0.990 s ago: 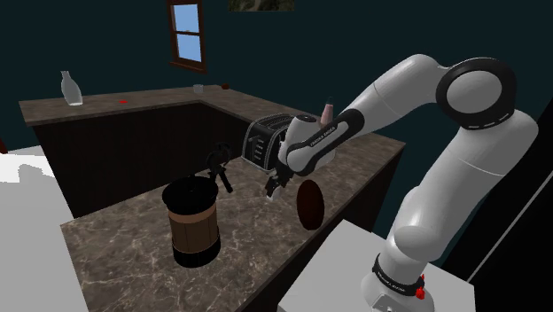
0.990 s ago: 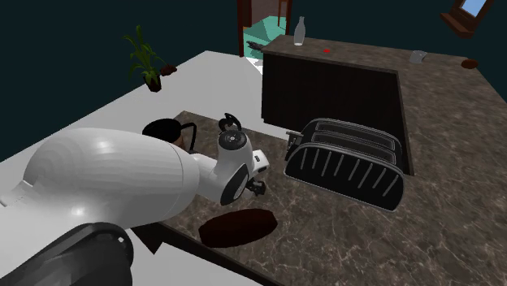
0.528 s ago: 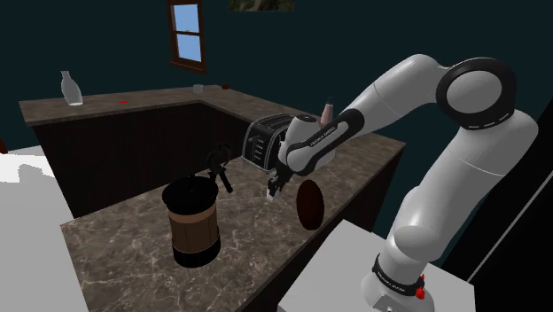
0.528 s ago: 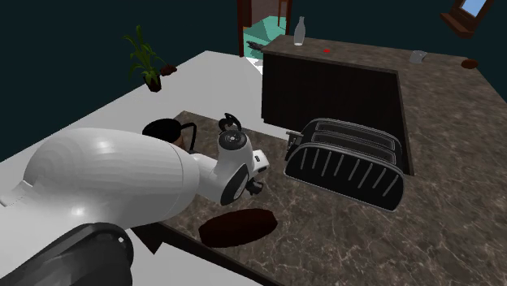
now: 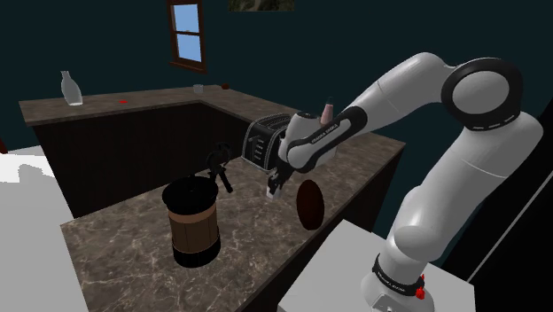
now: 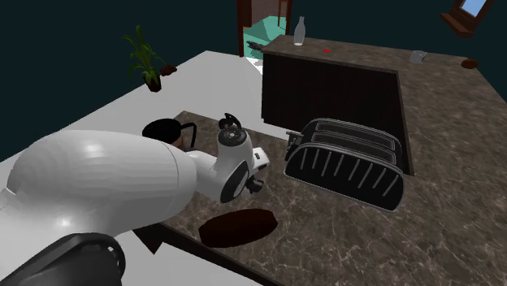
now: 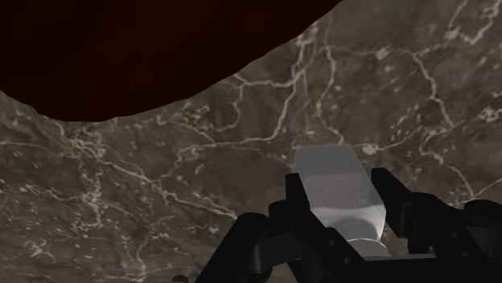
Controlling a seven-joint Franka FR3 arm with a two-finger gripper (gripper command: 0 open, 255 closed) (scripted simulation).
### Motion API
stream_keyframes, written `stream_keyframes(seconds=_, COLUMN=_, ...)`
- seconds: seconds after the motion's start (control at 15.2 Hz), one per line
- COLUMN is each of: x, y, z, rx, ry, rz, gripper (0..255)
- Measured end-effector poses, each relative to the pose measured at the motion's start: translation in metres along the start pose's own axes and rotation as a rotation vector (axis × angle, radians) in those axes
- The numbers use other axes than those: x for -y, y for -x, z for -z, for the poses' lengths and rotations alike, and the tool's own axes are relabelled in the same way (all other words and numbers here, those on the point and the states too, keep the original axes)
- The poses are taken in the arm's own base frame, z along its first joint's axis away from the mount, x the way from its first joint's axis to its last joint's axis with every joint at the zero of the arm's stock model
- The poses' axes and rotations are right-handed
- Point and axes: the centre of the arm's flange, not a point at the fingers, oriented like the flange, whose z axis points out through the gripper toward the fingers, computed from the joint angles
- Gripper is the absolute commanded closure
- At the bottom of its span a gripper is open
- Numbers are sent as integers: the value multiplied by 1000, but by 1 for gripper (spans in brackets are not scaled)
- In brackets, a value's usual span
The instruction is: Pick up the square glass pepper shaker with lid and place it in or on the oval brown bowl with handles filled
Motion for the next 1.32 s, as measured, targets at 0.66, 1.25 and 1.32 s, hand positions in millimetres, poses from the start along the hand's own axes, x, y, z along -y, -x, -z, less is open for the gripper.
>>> stream_keyframes(seconds=0.66, x=0, y=-13, z=50, rx=0, ry=0, rz=0, gripper=255)
stream_keyframes(seconds=1.25, x=3, y=-24, z=96, rx=0, ry=0, rz=0, gripper=255)
stream_keyframes(seconds=1.32, x=3, y=-26, z=101, rx=0, ry=0, rz=0, gripper=255)
